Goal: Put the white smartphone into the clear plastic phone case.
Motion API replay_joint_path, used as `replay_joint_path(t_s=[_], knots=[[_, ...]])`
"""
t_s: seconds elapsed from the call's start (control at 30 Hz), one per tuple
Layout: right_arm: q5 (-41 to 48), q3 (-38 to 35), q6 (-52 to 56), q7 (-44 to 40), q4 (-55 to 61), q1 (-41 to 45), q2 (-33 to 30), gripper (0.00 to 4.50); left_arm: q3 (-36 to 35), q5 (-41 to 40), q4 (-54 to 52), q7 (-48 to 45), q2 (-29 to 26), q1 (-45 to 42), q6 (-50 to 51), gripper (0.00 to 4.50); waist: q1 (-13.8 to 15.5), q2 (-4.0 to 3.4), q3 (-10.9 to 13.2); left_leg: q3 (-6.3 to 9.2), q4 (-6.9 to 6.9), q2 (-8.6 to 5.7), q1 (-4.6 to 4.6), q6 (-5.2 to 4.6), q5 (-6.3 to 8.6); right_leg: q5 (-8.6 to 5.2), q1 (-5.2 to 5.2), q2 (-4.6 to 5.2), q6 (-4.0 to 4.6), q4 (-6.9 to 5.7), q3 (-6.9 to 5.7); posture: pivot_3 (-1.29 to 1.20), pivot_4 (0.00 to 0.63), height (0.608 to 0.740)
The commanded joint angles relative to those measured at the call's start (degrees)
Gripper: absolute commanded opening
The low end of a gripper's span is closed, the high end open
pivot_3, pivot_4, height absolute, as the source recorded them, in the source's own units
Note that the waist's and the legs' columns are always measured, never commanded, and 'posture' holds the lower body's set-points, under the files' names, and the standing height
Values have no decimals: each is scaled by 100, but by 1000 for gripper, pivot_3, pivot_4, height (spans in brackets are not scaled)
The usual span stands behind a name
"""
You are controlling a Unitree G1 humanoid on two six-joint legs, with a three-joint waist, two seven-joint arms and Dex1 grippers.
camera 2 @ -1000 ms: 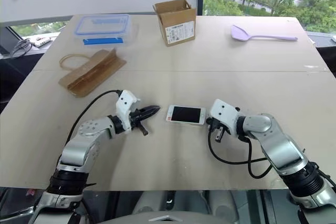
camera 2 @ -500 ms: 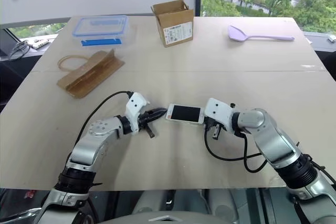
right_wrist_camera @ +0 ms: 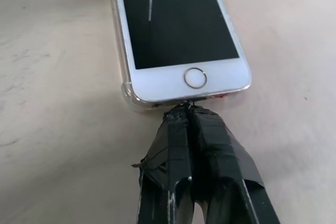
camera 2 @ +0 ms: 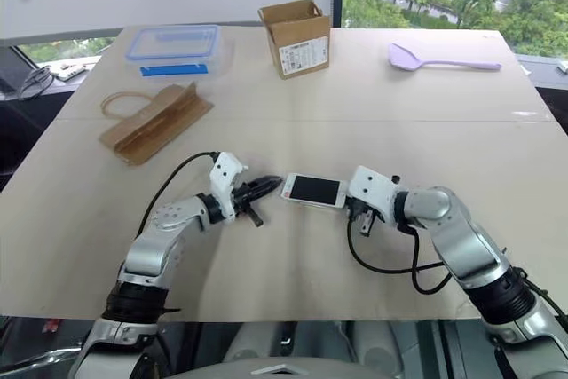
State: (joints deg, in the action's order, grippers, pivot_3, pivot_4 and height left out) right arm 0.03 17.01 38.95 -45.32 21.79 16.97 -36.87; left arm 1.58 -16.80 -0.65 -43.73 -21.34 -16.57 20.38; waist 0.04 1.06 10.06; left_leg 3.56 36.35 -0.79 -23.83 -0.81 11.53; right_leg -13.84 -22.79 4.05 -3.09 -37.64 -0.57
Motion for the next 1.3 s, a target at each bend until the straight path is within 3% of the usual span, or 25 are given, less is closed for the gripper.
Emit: replay_joint_path(t_s=[0.03,0.37,0.63,0.97,1.3], knots=[[-17,-473,136,235,218,-158,-190,0,-77,-327,-160,-227,44,-256,-65,20,28,0,0,-2,0,-3,-1,0,0,0,0,2,0,1,1,0,150,740],[492,-1374,745,765,1138,-801,164,0,395,-245,653,-1008,-135,-1048,10,20,34,-1,4,-7,-3,-3,-2,0,0,-11,-1,-5,-18,3,0,0,150,740],[302,-783,697,1126,1084,-658,297,0,237,45,1375,-798,-230,-1265,-360,20,-23,-1,5,-4,-4,-2,-4,0,0,-9,-2,-4,-14,2,-1,0,150,740],[93,-162,584,1092,743,-313,237,0,464,458,1130,-750,-508,-784,-409,20,-68,-1,6,-1,-4,-1,-3,0,0,-3,-2,-3,-4,1,-1,0,150,740],[96,218,376,722,431,155,221,0,664,503,646,-542,-214,-456,-377,20,-55,0,6,-1,-4,-2,-1,0,0,-2,-1,-2,-2,1,0,0,150,740]])
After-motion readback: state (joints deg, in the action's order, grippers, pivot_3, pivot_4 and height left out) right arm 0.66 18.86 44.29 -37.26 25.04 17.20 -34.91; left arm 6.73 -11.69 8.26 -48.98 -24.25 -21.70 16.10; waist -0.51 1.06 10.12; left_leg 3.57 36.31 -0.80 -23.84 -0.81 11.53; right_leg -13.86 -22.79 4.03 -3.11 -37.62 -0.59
